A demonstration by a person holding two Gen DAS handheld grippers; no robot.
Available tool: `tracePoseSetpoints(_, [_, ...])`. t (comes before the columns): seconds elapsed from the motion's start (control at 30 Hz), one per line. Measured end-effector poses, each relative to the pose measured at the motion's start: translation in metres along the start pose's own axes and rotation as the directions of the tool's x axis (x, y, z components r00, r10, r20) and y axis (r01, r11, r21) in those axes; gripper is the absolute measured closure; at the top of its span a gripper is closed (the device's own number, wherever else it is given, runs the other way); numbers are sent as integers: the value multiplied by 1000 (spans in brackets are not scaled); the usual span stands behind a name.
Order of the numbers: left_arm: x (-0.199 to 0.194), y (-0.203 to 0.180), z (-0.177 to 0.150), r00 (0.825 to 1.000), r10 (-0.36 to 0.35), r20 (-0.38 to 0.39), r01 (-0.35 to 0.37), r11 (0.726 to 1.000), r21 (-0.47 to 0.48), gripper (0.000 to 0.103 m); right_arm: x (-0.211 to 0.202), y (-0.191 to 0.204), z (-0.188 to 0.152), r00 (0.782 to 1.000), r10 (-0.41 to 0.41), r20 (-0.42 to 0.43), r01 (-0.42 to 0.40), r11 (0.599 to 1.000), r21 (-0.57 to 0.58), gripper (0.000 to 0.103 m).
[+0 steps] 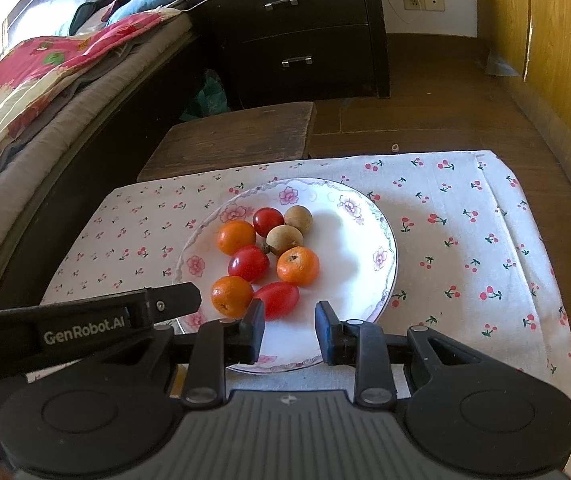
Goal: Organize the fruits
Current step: 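Withdraw both tools from the bowl toward the remaining tan fruits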
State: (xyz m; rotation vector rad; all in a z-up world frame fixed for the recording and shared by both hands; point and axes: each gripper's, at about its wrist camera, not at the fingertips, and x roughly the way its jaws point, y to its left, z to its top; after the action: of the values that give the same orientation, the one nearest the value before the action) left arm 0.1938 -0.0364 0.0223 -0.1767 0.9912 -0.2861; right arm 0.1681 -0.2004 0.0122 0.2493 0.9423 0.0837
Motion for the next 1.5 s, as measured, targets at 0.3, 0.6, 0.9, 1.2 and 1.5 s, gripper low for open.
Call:
tracePoseSetpoints(0.3, [-4,-3,-3,999,32,12,-32,999,43,60,0,5,-3,1000,-12,-1,12,1000,-13,73])
tracePoseSetpoints(0.6, [-9,-9,-6,997,64,34,-67,994,85,60,0,6,-4,1000,-17,0,17,1000,-12,73])
tracePoseSetpoints(0.9, [-11,-11,-8,995,87,47,-92,989,115,60,-1,8,-8,1000,-21,-2,21,1000,-14,73])
tracePoseSetpoints(1.2, [-15,-8,-10,994,98,52,-104,987,121,61,-2,12,-10,1000,-21,-5,21,1000,-19,73])
tracePoseSetpoints(1.5, [-21,-2,-13,992,112,55,-118,985,125,61,-3,22,-13,1000,-15,-12,15,999,-37,73])
